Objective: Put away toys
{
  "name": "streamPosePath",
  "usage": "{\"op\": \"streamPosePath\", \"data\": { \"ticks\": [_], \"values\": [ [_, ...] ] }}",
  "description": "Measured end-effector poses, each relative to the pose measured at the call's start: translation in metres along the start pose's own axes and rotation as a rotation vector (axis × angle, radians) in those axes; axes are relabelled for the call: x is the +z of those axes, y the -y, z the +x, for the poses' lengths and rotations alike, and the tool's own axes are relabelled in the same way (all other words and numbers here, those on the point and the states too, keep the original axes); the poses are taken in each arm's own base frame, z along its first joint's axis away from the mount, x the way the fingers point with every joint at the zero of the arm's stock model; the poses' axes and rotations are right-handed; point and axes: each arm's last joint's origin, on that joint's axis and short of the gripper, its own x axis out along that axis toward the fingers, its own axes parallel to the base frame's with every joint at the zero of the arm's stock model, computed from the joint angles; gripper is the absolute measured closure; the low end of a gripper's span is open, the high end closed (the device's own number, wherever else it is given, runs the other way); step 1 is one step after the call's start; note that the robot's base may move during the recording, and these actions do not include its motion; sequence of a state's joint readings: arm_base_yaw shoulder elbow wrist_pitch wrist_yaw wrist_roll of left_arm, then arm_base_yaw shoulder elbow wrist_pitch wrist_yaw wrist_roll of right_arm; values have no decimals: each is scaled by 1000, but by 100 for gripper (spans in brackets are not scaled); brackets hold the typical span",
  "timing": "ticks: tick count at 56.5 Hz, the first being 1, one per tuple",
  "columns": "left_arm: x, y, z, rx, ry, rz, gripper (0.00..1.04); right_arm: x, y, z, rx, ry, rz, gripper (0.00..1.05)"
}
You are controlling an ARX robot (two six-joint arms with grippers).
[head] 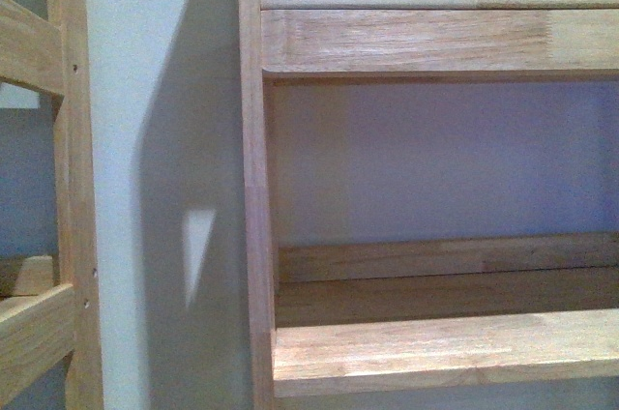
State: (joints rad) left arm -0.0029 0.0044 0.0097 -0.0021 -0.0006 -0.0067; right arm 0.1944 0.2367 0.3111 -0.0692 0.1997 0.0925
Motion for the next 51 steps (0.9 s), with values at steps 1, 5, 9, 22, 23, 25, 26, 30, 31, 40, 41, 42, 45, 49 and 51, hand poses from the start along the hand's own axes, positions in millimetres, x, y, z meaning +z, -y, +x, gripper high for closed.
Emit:
{"op": "streamPosePath", "data": {
  "ticks": [1, 5, 9, 22, 23, 25, 26, 30, 31, 40, 41, 42, 45, 49, 51],
  "values": [
    [0, 0, 0, 0, 0, 0, 6, -1, 0, 0, 4, -2, -8, 28],
    [0, 0, 0, 0, 0, 0, 6, -9, 4, 0, 36, -11, -46, 40],
    [0, 0, 0, 0, 0, 0, 6, -16, 10, 0, 37, -13, -63, 50],
    [0, 0, 0, 0, 0, 0, 6, -36, 17, 0, 8, -15, -83, 87],
    [0, 0, 0, 0, 0, 0, 6, -37, 17, 0, 8, -14, -84, 89],
    [0, 0, 0, 0, 0, 0, 6, -40, 17, 0, 7, -15, -84, 96],
    [0, 0, 0, 0, 0, 0, 6, -41, 17, 0, 6, -16, -85, 98],
    [0, 0, 0, 0, 0, 0, 6, -46, 18, 0, 6, -14, -88, 101],
    [0, 0, 0, 0, 0, 0, 6, -47, 18, -1, 6, -14, -88, 101],
    [0, 0, 0, 0, 0, 0, 6, -55, 18, -1, 6, -16, -88, 101],
    [0, 0, 0, 0, 0, 0, 6, -55, 18, -1, 6, -15, -88, 101],
    [0, 0, 0, 0, 0, 0, 6, -56, 19, -1, 6, -15, -88, 101],
    [0, 0, 0, 0, 0, 0, 6, -58, 19, -1, 6, -15, -88, 101],
    [0, 0, 0, 0, 0, 0, 6, -60, 19, -1, 6, -12, -88, 101],
    [0, 0, 0, 0, 0, 0, 6, -61, 19, -1, 7, -13, -88, 101]
  ]
}}
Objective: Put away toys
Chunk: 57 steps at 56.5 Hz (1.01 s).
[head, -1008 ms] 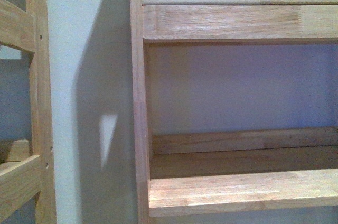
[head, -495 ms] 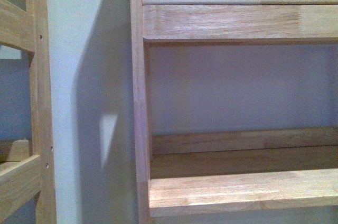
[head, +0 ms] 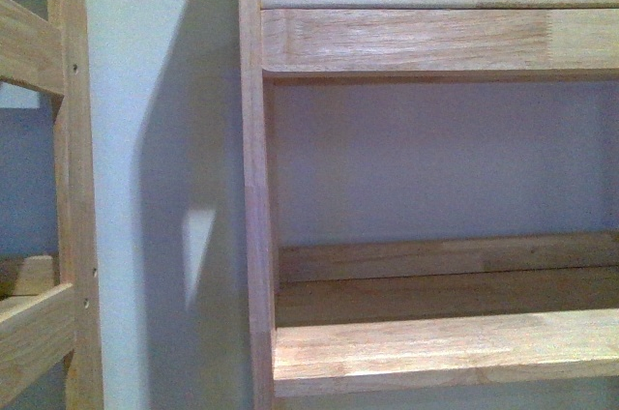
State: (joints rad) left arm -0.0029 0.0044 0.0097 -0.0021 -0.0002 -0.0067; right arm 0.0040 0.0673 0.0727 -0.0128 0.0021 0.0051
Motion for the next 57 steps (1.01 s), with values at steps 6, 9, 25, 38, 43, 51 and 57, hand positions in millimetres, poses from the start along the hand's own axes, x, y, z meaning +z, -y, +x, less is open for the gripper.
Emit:
{"op": "streamPosePath", "data": {
  "ticks": [6, 9, 25, 38, 43, 51, 57],
  "values": [
    [0, 0, 0, 0, 0, 0, 6, -2, 0, 0, 0, 1, 0, 101],
    [0, 0, 0, 0, 0, 0, 6, -5, 0, 0, 0, 1, 0, 101],
    [0, 0, 0, 0, 0, 0, 6, -14, 0, -1, 0, 9, 0, 101],
    [0, 0, 0, 0, 0, 0, 6, -14, 0, -1, 0, 11, -2, 91],
    [0, 0, 0, 0, 0, 0, 6, -14, 0, -1, 0, 11, -2, 78],
    [0, 0, 0, 0, 0, 0, 6, -14, 0, -1, 0, 11, -2, 57],
    [0, 0, 0, 0, 0, 0, 6, -14, 0, -1, 0, 11, -2, 40]
  ]
}}
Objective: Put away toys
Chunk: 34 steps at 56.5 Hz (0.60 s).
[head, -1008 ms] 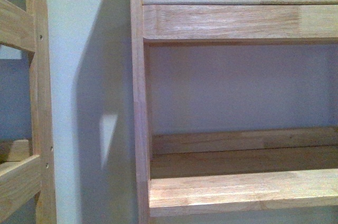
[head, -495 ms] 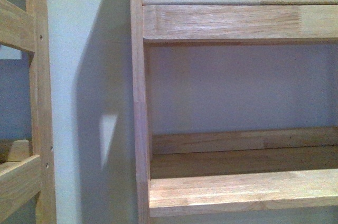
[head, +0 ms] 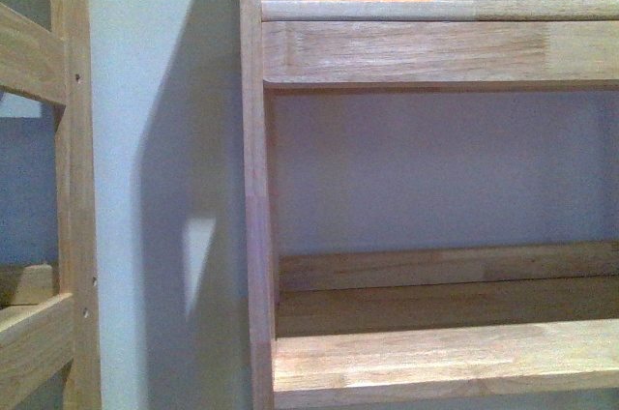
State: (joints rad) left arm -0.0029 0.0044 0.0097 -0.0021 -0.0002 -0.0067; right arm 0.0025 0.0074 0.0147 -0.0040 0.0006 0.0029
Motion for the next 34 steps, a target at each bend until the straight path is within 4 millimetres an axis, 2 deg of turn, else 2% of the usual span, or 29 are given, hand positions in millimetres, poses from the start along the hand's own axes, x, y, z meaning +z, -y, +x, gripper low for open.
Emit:
{"op": "streamPosePath", "data": {
  "ticks": [14, 34],
  "values": [
    [0, 0, 0, 0, 0, 0, 6, 0, 0, 0, 0, 0, 0, 5],
    [0, 0, 0, 0, 0, 0, 6, 0, 0, 0, 0, 0, 0, 7]
  ]
}}
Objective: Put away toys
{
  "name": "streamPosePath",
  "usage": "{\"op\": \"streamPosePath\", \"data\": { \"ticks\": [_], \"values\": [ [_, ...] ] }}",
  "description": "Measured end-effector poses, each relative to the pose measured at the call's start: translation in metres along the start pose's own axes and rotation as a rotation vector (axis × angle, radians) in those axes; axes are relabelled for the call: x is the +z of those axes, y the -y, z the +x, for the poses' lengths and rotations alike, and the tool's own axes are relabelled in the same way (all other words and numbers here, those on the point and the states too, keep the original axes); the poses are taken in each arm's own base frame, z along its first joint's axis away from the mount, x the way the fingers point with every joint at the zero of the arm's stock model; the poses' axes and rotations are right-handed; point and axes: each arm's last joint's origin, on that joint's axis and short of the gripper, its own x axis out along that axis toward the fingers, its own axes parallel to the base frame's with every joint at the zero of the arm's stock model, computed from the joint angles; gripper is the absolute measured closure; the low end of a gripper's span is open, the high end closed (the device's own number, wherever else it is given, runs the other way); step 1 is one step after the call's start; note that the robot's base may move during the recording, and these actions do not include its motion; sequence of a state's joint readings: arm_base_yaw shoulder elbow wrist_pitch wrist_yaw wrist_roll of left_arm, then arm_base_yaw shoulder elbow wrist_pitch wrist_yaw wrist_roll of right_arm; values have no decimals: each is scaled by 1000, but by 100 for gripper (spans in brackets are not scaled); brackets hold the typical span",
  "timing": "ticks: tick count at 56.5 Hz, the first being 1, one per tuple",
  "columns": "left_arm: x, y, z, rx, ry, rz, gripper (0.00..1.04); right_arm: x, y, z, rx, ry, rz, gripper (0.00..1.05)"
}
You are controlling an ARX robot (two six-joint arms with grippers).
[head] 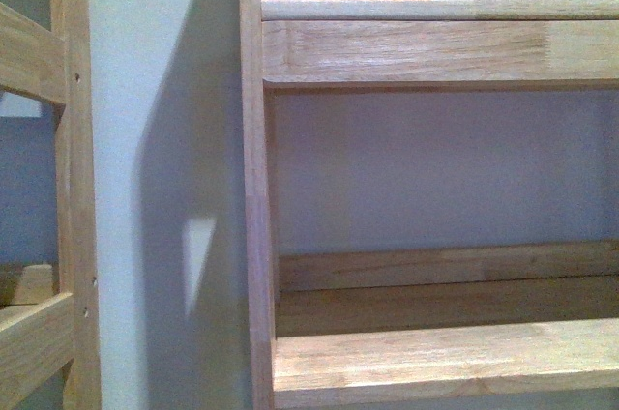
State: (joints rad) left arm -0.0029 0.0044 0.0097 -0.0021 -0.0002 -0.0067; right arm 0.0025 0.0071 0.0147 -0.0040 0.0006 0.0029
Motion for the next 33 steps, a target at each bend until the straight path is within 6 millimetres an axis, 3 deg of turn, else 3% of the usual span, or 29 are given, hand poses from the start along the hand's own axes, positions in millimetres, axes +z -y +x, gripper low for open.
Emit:
{"op": "streamPosePath", "data": {
  "ticks": [33],
  "values": [
    [0, 0, 0, 0, 0, 0, 6, 0, 0, 0, 0, 0, 0, 7]
  ]
}}
